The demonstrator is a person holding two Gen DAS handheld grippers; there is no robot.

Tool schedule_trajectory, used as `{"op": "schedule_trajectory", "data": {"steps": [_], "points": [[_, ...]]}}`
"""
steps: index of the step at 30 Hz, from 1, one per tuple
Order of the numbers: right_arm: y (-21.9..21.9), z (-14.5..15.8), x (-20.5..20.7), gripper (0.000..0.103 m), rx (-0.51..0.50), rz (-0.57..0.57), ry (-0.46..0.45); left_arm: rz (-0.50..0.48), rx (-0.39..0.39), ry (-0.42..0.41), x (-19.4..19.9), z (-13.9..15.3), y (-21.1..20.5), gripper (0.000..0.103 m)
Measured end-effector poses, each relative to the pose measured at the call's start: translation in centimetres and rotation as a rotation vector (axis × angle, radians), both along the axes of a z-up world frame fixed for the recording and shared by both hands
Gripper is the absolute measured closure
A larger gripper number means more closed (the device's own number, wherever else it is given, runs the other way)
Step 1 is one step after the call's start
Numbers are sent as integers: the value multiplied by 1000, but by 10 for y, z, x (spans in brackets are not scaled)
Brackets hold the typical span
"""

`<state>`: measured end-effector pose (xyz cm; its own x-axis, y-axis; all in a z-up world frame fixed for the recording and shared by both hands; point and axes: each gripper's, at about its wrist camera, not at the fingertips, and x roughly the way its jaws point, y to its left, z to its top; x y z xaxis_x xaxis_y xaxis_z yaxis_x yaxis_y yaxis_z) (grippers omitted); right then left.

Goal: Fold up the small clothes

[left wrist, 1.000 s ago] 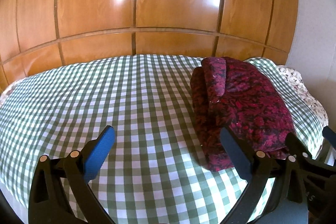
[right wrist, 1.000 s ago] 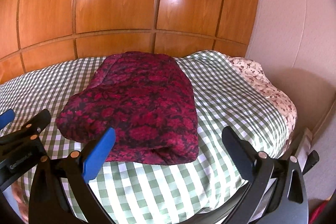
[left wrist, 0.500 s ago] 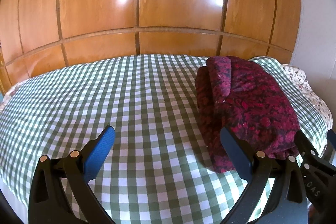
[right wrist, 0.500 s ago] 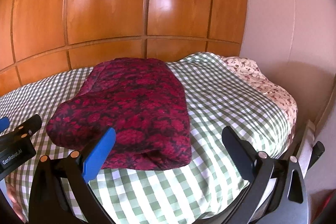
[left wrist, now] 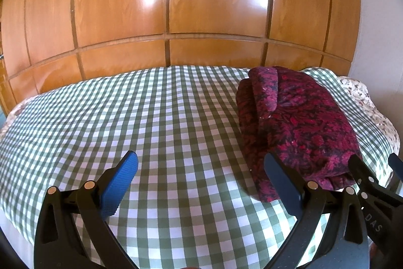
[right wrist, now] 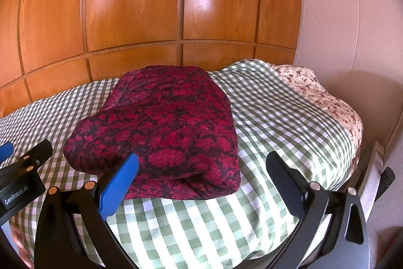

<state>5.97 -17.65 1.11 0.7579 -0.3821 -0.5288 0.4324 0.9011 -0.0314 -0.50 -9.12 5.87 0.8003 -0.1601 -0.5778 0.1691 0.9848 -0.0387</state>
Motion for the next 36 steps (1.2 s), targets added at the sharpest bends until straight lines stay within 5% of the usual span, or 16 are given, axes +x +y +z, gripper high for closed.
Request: {"op": "schedule_trajectory", "data": {"steps": [36], "points": [[-4,0,-1,2,18,7,-12,-23,21,-22,-8,3,-8,4]]}}
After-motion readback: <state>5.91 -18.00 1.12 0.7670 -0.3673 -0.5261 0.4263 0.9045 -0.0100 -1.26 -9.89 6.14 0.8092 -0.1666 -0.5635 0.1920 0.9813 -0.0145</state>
